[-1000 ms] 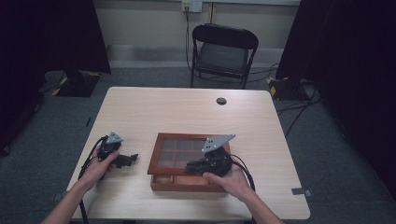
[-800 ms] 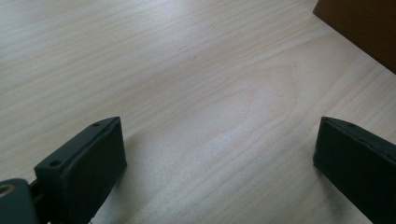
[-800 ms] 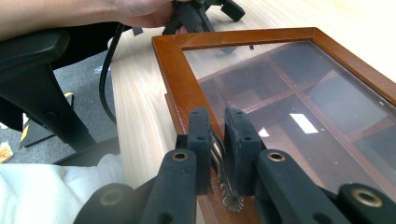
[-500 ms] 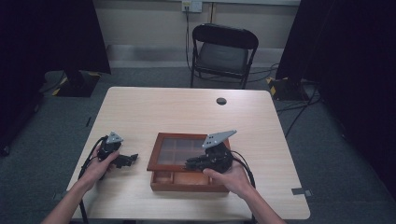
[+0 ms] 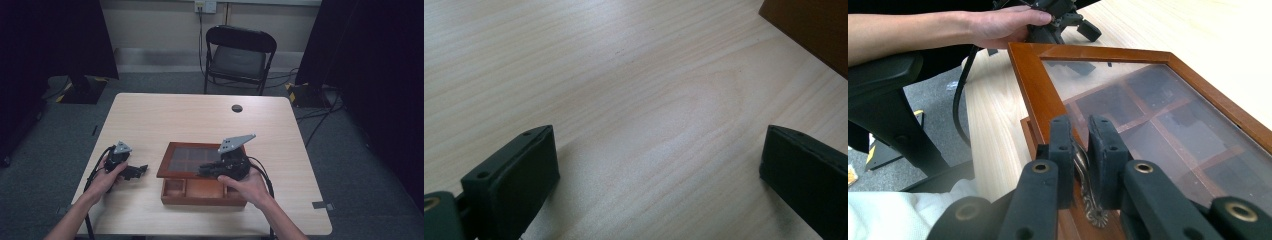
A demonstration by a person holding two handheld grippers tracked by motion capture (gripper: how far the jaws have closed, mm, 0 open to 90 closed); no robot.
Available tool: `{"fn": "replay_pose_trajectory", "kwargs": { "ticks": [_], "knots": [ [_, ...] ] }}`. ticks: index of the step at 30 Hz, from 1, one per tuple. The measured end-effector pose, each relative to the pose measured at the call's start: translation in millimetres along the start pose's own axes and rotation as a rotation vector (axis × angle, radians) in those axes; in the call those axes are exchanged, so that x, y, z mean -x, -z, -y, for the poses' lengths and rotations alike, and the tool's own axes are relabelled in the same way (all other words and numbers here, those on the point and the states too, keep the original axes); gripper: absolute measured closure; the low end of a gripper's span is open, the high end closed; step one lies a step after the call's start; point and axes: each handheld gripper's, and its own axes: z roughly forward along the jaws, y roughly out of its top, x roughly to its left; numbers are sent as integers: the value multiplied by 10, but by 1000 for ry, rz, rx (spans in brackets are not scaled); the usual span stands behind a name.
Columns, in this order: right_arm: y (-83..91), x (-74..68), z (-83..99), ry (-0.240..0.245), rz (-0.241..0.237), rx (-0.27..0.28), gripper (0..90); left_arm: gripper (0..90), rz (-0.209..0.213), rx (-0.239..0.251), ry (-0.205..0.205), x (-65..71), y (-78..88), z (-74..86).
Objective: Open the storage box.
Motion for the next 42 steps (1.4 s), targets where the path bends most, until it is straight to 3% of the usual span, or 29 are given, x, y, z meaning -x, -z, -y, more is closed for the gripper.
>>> {"fn": "replay_pose_trajectory", "kwargs": {
  "ticks": [42],
  "knots": [
    [94, 86, -216, -24, 11, 19, 818, 17, 0, 4, 8, 5, -2, 1]
  ]
}}
